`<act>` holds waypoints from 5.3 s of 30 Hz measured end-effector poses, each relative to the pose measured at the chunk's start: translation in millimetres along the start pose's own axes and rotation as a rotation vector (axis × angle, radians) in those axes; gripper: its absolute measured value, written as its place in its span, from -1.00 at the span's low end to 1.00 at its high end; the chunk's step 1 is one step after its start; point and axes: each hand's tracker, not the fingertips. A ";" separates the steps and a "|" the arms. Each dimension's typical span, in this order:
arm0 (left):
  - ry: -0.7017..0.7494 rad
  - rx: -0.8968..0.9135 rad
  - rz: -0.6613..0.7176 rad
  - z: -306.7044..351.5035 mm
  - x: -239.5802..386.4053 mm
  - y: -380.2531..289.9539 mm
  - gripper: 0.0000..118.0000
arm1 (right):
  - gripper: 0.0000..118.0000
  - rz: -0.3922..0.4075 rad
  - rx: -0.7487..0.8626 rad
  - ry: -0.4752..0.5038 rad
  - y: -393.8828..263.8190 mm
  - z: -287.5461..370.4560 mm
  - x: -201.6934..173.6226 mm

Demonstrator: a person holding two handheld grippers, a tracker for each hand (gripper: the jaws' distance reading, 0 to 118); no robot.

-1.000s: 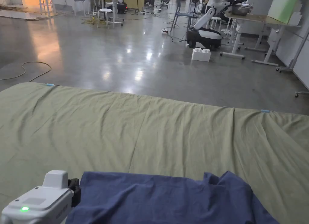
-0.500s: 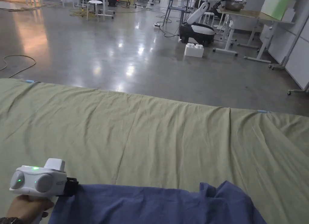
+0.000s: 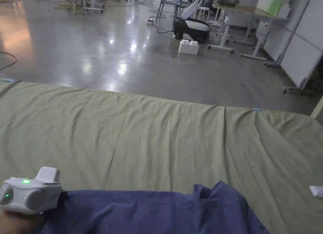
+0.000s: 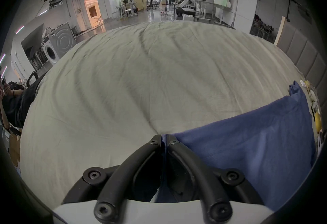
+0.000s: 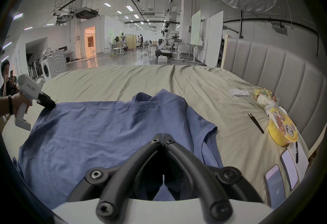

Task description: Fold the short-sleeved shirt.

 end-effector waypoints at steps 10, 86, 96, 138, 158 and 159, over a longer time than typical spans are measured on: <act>-0.004 0.165 0.001 48.1 -9.2 25.1 -0.92 | -0.27 -0.011 -0.226 -0.002 90.6 -143.0 65.1; 0.096 0.748 0.024 401.4 -12.1 185.1 -0.92 | -0.96 0.119 0.507 -0.105 431.1 109.9 90.8; 0.101 0.698 0.057 349.7 -56.9 197.1 -0.92 | -0.96 0.145 0.496 -0.105 421.6 85.8 80.1; -0.004 0.418 0.166 317.2 -46.0 -243.3 -0.92 | -0.96 0.208 0.018 -0.033 2.1 211.6 84.4; 0.037 0.073 0.056 246.0 -21.1 -318.9 -0.86 | -0.54 0.253 -0.357 -0.026 -116.7 167.9 78.1; 0.042 0.071 0.062 247.7 -21.0 -318.7 -0.75 | -0.23 0.253 -0.358 -0.028 -114.5 168.4 77.8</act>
